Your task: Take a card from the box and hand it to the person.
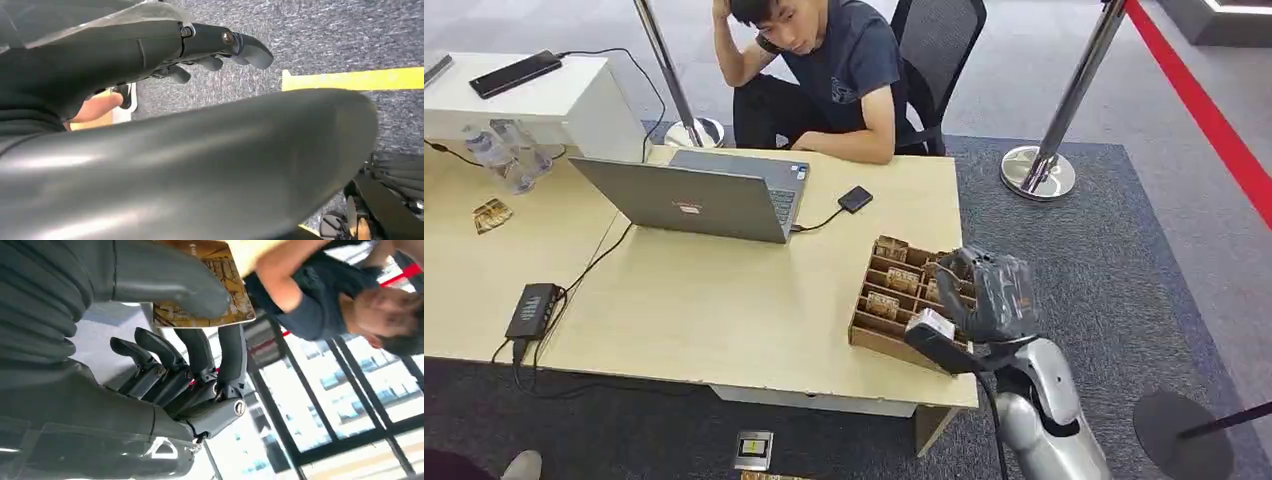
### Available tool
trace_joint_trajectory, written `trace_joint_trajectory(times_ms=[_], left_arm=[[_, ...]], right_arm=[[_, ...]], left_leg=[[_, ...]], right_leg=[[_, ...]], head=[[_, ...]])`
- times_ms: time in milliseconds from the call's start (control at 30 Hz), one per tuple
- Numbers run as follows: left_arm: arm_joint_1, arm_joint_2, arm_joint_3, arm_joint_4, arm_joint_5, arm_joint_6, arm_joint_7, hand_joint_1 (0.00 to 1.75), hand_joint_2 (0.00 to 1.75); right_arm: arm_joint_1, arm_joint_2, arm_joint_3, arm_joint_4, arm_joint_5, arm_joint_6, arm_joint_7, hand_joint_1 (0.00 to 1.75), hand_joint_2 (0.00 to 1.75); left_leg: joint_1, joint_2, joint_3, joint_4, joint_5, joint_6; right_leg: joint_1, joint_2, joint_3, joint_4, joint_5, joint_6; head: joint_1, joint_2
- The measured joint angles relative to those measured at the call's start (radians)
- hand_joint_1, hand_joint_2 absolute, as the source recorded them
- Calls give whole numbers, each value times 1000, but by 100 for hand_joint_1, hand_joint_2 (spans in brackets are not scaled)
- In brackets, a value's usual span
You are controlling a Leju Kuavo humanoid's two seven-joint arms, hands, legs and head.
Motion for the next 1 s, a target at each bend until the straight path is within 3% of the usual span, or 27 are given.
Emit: trace_joint_trajectory(times_ms=[200, 333, 467, 667, 1000], left_arm=[[-11, 0, 0, 0, -22, -11, -7, 0, 0], [-14, 0, 0, 0, -38, -14, -8, 0, 0], [-15, 0, -2, 0, -52, -14, -2, 0, 0], [-15, 0, -2, 0, -51, -14, 2, 0, 0], [-14, 0, -2, 6, -44, -14, 6, 0, 0]], right_arm=[[-263, 144, 33, 233, -24, 30, 10, 175, 175], [-401, 234, 34, 424, -19, -8, 16, 175, 175], [-512, 290, 34, 614, -1, -79, 26, 175, 175], [-595, 338, 20, 812, 6, -139, 27, 175, 175], [-620, 367, 19, 915, 23, -149, 44, 175, 175]], left_leg=[[0, 1, -4, 0, 5, -3], [1, 1, -5, 0, 7, -3], [1, 1, -6, 0, 7, -3], [1, 1, -6, 0, 7, -3], [1, 1, -6, 0, 7, -3]], right_leg=[[0, 0, -7, 3, 4, -3], [0, 0, -8, 3, 4, -3], [0, 0, -9, 3, 5, -3], [0, 0, -9, 3, 5, -3], [0, 0, -9, 3, 5, -3]], head=[[-1, 0], [-2, 0], [-2, 0], [-1, 0], [-1, 0]])
